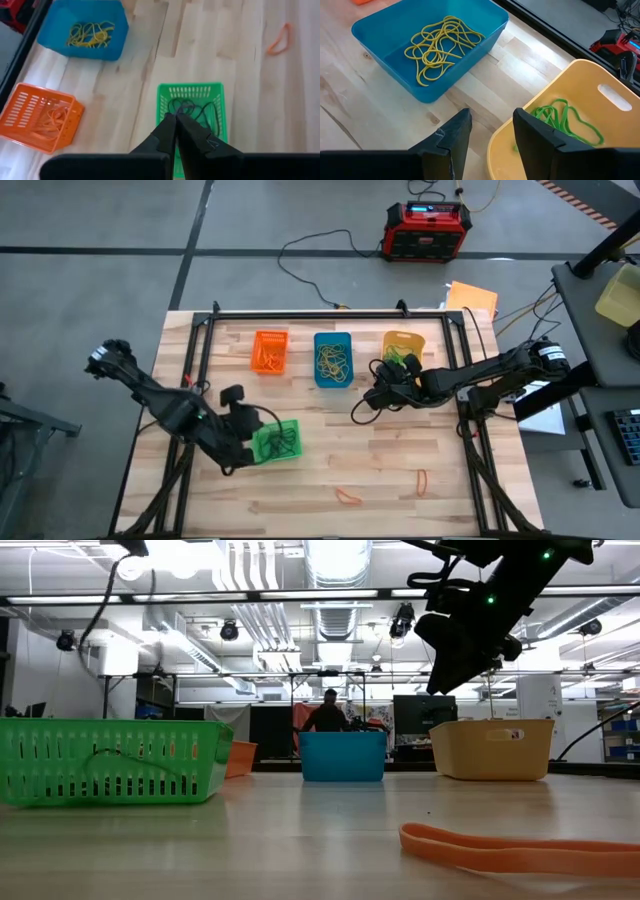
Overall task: Sort rubber bands into baskets
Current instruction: Put the violet rubberband into the green bin
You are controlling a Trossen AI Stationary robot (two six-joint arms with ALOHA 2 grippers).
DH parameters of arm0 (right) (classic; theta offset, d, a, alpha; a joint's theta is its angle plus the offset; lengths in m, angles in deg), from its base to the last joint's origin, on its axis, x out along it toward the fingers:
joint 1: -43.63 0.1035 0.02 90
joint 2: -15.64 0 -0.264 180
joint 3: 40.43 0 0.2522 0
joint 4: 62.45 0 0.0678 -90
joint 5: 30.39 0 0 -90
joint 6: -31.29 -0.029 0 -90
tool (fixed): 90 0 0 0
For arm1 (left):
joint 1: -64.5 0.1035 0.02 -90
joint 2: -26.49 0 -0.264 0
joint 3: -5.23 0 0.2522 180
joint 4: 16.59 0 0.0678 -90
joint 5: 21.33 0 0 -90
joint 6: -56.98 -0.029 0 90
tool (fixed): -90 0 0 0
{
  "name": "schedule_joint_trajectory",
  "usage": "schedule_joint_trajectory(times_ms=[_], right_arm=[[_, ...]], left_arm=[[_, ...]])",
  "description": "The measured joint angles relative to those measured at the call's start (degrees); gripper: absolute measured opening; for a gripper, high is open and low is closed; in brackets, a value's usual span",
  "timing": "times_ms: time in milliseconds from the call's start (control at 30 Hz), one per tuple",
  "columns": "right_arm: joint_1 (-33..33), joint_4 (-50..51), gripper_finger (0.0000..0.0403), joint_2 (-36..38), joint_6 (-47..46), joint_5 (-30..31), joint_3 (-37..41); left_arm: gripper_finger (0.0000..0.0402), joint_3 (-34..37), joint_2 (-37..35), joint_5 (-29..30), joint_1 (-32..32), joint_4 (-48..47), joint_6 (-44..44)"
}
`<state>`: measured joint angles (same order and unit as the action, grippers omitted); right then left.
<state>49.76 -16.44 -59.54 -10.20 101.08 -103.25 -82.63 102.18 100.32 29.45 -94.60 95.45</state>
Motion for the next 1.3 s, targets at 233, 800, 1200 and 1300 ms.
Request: schedule_joint_trajectory(times_ms=[233,800,1200,1300], right_arm=[[0.3,0.0,0.0141,0.0,0.0,0.0,0.0],[0.4,0.0,0.0146,0.0,0.0,0.0,0.0],[0.4,0.0,0.0152,0.0,0.0,-0.2,0.0],[0.5,0.0,0.0152,0.0,0.0,-1.0,0.0]], left_arm=[[0.0000,0.0,6.7,-1.8,0.0,-0.2,-0.3],[0.0000,10.7,13.7,-10.3,6.6,7.5,-4.7],[0.0007,12.1,13.7,-11.7,8.5,12.7,-7.4],[0.0032,12.1,13.7,-11.8,8.5,12.4,-7.2]])
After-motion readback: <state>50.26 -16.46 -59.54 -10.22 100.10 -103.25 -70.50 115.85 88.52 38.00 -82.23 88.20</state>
